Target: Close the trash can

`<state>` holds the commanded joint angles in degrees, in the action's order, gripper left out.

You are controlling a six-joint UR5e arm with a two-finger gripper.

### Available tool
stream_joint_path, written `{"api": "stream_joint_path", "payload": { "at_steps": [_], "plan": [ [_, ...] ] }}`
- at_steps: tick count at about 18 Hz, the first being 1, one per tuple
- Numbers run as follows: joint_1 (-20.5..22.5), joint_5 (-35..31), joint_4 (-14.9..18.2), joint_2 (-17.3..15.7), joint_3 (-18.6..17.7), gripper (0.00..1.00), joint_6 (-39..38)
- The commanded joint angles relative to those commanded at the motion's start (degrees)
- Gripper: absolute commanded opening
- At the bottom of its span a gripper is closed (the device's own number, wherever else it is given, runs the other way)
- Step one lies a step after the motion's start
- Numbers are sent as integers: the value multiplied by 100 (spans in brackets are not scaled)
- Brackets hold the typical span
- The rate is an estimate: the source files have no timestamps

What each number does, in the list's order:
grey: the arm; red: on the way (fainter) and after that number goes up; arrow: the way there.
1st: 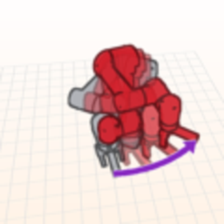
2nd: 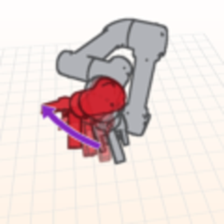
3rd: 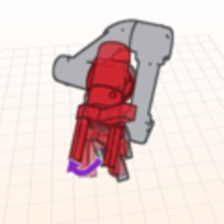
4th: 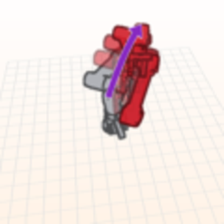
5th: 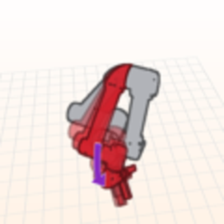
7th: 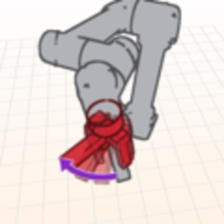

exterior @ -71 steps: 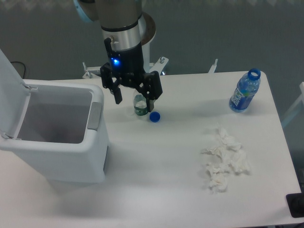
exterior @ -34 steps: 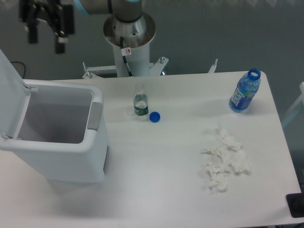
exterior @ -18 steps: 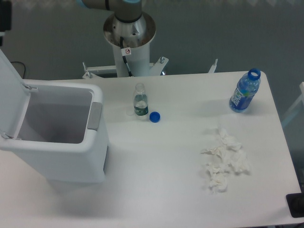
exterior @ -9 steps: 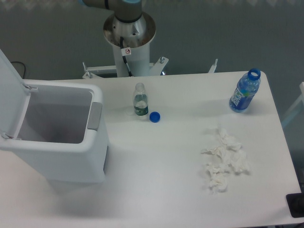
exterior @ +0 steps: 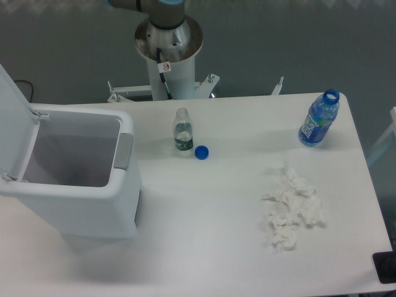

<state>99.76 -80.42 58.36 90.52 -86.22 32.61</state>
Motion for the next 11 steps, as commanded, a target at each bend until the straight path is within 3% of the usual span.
{"api": "stream_joint_path", "payload": {
  "at_steps": [11],
  "plan": [
    [166,-545,0,44,0,100,18]
  ]
}}
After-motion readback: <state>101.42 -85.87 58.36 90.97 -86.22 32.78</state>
